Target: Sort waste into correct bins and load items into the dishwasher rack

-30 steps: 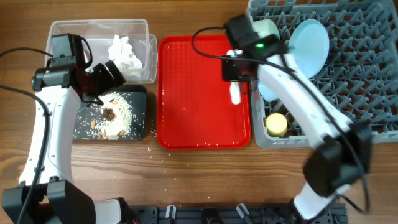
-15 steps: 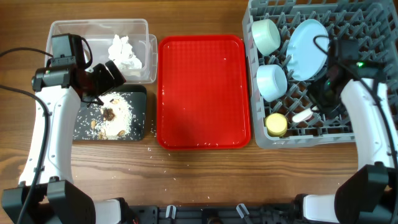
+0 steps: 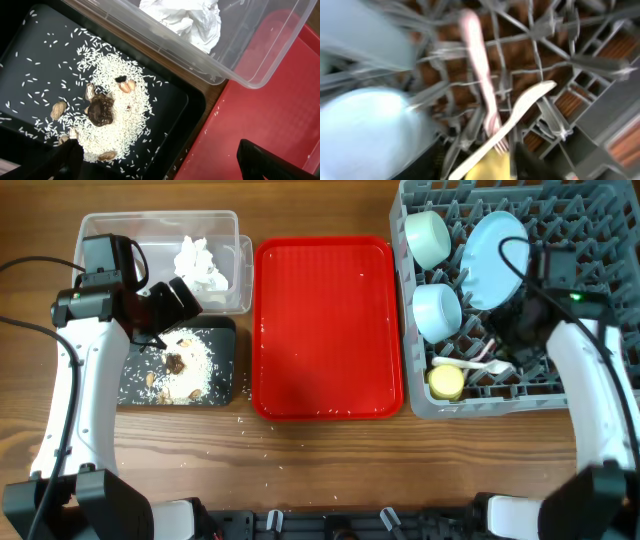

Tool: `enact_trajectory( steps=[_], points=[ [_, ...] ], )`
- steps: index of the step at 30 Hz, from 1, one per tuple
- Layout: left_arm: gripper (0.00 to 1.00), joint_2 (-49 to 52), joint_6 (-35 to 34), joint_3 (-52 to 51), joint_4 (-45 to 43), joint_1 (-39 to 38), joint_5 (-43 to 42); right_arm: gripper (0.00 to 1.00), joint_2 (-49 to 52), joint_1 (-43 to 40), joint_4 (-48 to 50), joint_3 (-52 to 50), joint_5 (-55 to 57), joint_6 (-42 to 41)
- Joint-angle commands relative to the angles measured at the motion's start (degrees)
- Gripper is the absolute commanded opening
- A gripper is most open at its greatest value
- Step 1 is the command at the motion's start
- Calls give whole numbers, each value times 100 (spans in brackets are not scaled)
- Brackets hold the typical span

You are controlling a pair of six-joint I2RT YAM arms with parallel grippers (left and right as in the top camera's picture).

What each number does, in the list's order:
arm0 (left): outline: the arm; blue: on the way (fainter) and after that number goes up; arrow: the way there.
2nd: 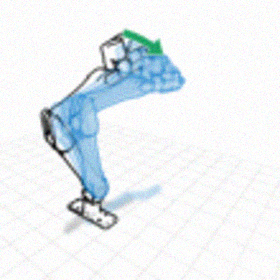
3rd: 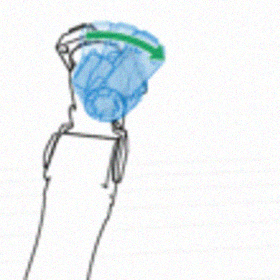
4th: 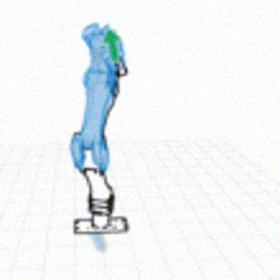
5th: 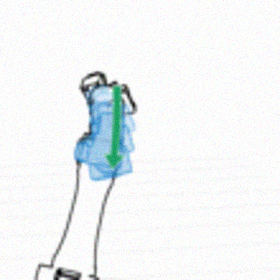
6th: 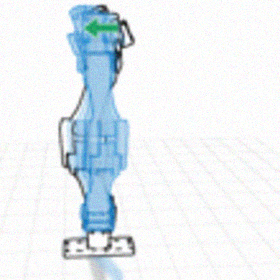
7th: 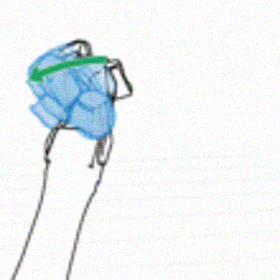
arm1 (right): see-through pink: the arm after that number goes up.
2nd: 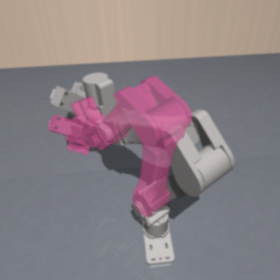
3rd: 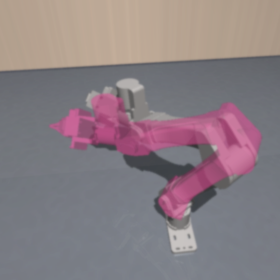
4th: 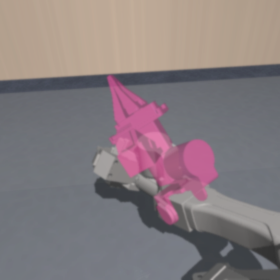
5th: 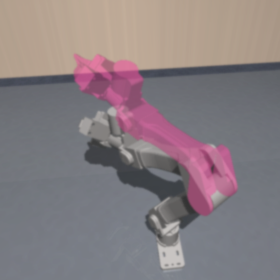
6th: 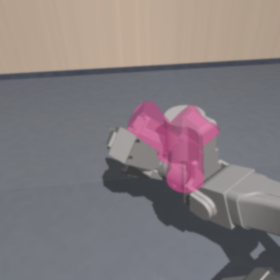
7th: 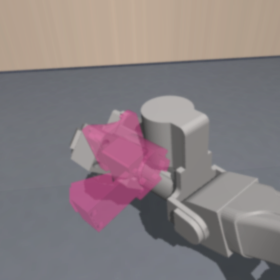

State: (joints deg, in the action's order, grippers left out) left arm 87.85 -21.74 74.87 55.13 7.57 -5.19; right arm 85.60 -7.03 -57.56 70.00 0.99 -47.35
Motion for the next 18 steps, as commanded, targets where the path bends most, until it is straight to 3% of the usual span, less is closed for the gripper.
enact_trajectory(
  steps=[1,5,6,10,13,15,18],
  points=[
    [100,-11,26,57,-4,33,35,61,-1038,2,-304,717,-92,671],
    [100,-11,26,57,-4,33,35,85,-2214,4,-575,946,-111,883],
    [100,-11,26,57,-4,33,35,100,-2518,4,-649,944,-118,876],
    [100,-11,26,57,-4,33,35,100,-3501,4,-935,944,-706,398],
    [100,-11,26,57,-4,33,35,100,-3910,2,-1456,944,-210,1088],
    [100,-11,26,57,-4,33,35,100,-4048,2,-2122,938,831,1338],
    [100,-11,26,57,-4,33,35,100,-4155,4,-1899,658,1014,1893]
  ],
)
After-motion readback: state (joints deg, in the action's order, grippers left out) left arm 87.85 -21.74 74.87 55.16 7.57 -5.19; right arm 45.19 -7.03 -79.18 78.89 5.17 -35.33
